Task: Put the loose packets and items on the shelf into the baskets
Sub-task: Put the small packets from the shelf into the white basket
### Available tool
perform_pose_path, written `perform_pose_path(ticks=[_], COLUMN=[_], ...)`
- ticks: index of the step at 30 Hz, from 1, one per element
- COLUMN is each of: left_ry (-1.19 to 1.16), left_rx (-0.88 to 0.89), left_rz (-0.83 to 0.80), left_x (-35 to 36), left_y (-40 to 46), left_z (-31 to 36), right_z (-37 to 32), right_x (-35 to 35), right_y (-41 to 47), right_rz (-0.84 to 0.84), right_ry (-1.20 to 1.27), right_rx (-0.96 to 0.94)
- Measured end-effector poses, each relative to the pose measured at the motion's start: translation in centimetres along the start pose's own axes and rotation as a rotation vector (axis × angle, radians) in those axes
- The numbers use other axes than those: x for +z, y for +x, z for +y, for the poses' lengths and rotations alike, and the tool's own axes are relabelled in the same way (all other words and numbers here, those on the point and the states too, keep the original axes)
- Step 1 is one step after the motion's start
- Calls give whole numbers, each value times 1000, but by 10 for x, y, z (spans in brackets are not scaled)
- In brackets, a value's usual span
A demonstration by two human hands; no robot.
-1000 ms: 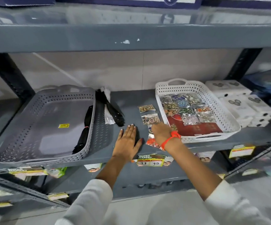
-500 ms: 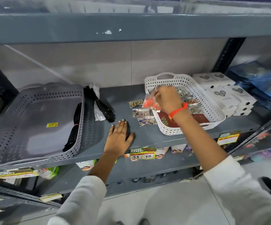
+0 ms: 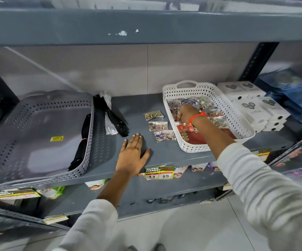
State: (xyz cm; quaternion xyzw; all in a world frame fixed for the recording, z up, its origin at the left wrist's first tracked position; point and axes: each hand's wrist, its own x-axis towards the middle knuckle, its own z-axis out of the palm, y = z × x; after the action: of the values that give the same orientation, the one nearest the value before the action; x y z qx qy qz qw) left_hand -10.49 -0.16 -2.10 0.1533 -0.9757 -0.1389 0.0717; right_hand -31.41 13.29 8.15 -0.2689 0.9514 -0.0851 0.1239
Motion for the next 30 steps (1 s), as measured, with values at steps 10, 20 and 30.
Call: perform_pose_path(ticks=[10, 20, 30], left_ry=[-10, -14, 5], left_rx=[-7, -17, -7], left_rz=[15, 9, 1], left_x=[-2, -2, -1], left_y=[-1, -2, -2], left_z=[2, 2, 2], right_z=[-57, -72, -74], right_x=[0, 32, 35], right_y=[-25, -47, -54], right_rz=[156, -132, -6], right_ry=[60, -187, -119], right_rx=[-278, -155, -269])
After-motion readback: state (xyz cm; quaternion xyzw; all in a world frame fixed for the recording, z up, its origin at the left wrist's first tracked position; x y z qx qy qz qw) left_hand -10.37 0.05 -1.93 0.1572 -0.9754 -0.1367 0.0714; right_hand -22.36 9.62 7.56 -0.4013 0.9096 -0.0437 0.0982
